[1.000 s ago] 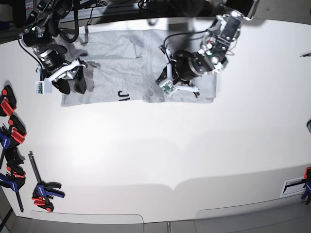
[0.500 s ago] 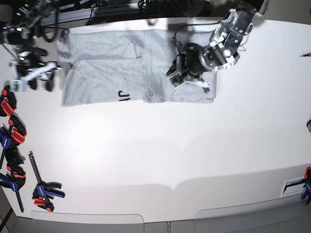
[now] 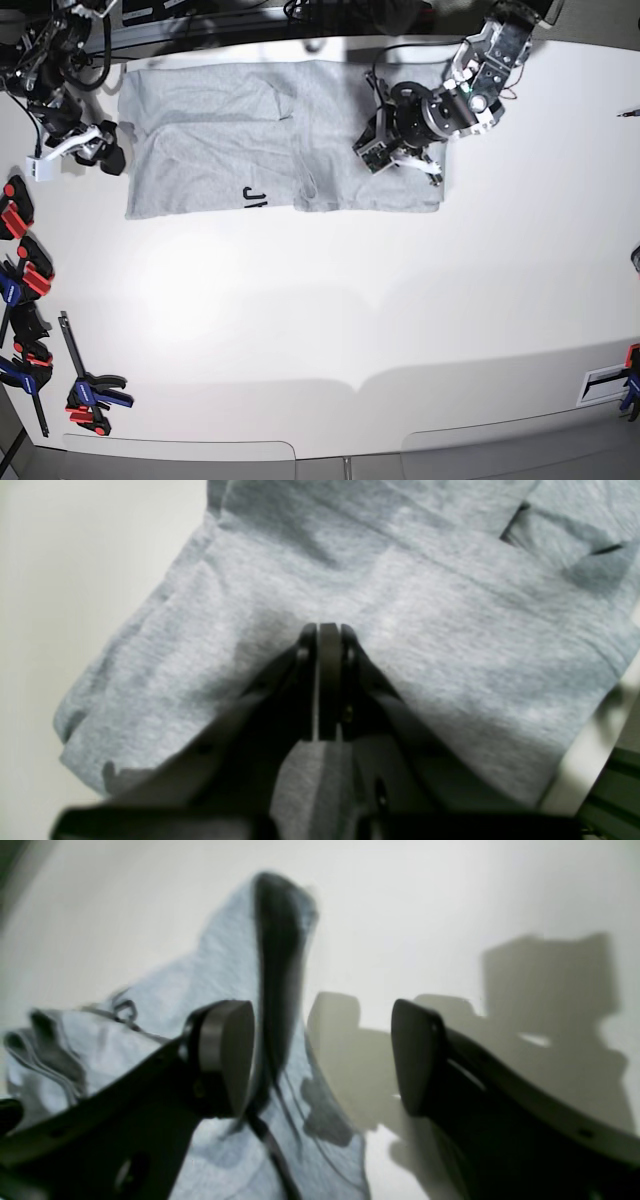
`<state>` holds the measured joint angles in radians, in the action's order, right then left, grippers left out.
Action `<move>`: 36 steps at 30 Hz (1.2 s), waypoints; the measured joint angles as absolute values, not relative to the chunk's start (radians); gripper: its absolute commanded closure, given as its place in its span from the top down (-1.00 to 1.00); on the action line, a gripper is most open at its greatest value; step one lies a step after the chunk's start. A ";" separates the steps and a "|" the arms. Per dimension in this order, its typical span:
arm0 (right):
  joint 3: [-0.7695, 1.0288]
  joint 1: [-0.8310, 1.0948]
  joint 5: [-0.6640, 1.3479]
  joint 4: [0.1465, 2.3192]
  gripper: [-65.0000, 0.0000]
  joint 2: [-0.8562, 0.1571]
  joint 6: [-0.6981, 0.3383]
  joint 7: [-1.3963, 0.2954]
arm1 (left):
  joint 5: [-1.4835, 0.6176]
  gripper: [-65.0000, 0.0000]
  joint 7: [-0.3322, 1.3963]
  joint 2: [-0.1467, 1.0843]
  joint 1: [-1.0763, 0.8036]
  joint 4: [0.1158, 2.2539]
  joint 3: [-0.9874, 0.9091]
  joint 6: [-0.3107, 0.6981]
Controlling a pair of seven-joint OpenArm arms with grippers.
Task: Fold the T-shirt properly
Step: 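Fold the shirt in half with the left gripper toward the right gripper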
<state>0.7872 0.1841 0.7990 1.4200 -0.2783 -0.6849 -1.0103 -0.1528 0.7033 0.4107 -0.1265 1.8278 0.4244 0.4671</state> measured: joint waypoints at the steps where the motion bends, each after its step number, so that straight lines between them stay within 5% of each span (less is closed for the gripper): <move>1: 0.774 0.178 0.793 1.413 0.25 -0.279 -0.685 -1.015 | -0.153 -1.00 0.702 0.410 -0.126 1.828 0.424 0.467; 12: 0.585 0.171 0.755 1.408 0.25 -0.281 -0.685 -1.007 | -0.153 -1.00 0.703 0.410 -0.127 1.828 0.424 0.467; 21: 0.545 0.161 0.649 1.417 0.25 -0.282 -0.560 -0.973 | -0.153 -1.00 0.703 0.410 -0.127 1.828 0.424 0.467; 28: 0.546 0.167 0.820 1.414 0.22 -0.280 -0.603 -1.069 | -0.153 -1.00 0.703 0.410 -0.127 1.828 0.424 0.467; 31: 0.546 0.166 0.817 1.413 -0.12 -0.279 -0.606 -1.084 | -0.153 -1.00 0.704 0.410 -0.127 1.828 0.424 0.467; 35: 0.545 0.172 0.808 1.406 -1.00 -0.277 -0.606 -1.095 | -0.153 -1.00 0.704 0.410 -0.127 1.828 0.403 0.402; 36: 0.545 0.172 0.809 1.406 -1.00 -0.277 -0.606 -1.094 | -0.153 -1.00 0.703 0.410 -0.127 1.828 0.390 0.389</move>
<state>0.5449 0.1722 0.8089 1.4059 -0.2771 -0.6064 -1.0939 -0.1532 0.7033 0.4099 -0.1268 1.8282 0.3901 0.3893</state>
